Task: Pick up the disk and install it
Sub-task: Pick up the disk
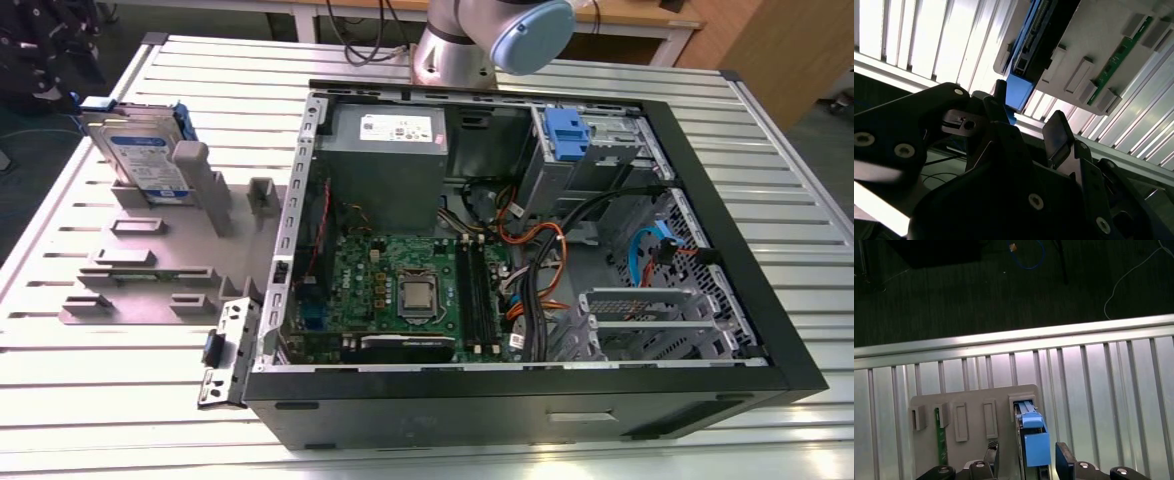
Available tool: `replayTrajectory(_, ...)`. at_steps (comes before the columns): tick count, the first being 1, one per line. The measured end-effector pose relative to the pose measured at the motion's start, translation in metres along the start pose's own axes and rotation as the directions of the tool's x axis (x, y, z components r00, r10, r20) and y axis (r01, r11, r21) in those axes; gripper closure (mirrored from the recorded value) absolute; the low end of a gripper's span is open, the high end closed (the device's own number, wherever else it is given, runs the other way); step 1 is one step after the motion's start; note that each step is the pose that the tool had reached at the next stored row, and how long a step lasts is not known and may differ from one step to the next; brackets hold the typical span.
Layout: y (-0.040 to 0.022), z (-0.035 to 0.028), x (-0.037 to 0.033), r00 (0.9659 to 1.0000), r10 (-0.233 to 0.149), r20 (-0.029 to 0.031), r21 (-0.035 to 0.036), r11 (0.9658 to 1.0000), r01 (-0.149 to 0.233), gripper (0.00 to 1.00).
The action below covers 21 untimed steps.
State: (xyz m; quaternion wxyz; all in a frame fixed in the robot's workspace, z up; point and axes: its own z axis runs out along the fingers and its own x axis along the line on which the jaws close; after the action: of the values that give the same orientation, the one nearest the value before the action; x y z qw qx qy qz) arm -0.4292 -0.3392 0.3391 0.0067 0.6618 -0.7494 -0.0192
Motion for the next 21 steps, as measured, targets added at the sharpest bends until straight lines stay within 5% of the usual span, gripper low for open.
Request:
replayTrajectory(10,0.0002,0.0083,-0.0036,1.0000,-0.002,0.0003,0.0013,1.0000,0.002,0.44)
replayTrajectory(17,0.0016,0.0178,-0.0045,1.0000,-0.003,0.0025,0.0189,0.9998,0.003,0.44)
replayTrajectory(21,0.0020,0.0231,-0.0043,1.0000,-0.003,0.0040,0.0228,0.9997,0.003,0.44)
